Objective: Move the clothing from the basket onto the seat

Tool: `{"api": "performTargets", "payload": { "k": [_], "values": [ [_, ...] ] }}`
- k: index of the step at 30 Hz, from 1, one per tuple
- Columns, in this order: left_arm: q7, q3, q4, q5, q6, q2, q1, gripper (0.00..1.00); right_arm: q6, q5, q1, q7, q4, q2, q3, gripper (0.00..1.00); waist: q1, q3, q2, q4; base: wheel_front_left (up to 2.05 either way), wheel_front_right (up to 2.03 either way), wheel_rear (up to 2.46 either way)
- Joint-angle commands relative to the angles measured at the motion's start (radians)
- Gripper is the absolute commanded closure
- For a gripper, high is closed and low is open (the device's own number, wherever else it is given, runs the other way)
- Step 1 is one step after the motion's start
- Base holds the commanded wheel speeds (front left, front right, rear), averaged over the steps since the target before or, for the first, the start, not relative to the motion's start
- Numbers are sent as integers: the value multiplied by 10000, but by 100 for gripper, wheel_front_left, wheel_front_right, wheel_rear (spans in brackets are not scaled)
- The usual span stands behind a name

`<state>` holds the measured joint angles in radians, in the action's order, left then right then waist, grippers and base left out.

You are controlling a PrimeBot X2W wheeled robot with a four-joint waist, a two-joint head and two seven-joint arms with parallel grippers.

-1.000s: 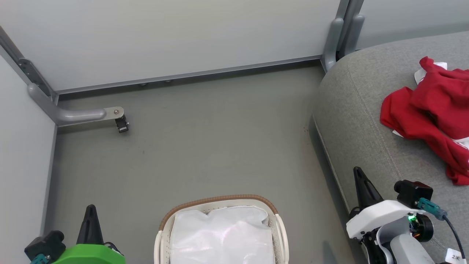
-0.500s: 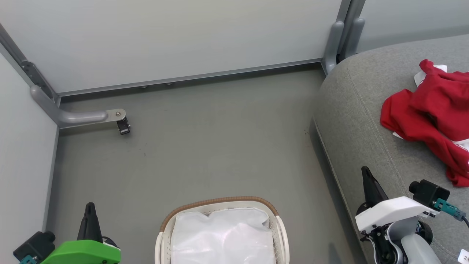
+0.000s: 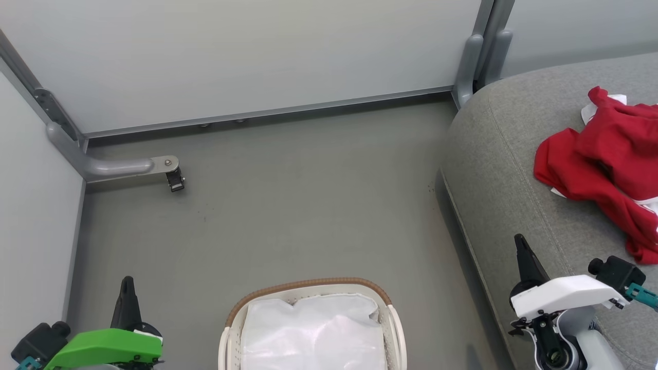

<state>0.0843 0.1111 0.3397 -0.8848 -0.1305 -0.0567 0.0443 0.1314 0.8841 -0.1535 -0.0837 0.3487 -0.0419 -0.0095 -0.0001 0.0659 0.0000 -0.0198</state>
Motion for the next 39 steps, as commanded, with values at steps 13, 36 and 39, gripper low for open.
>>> {"api": "performTargets", "payload": {
  "k": [13, 36, 39],
  "values": [
    [-461, 30, -322, -1734, -2, -31, 375, 100, -6, 1722, 115, 472, -354, -67, -274, 100, 1, -103, 0, 33, 0, 0, 0],
    [-1078, 38, -586, -3938, -2, 4, 516, 100, -7, 3936, 262, 1078, -646, -84, -591, 100, 1, -275, 0, 87, 0, 0, 0],
    [-1147, 39, -621, -4185, -2, 8, 539, 100, -7, 4177, 284, 1145, -677, -85, -625, 100, 1, -296, 0, 94, 0, 0, 0]
  ]
}}
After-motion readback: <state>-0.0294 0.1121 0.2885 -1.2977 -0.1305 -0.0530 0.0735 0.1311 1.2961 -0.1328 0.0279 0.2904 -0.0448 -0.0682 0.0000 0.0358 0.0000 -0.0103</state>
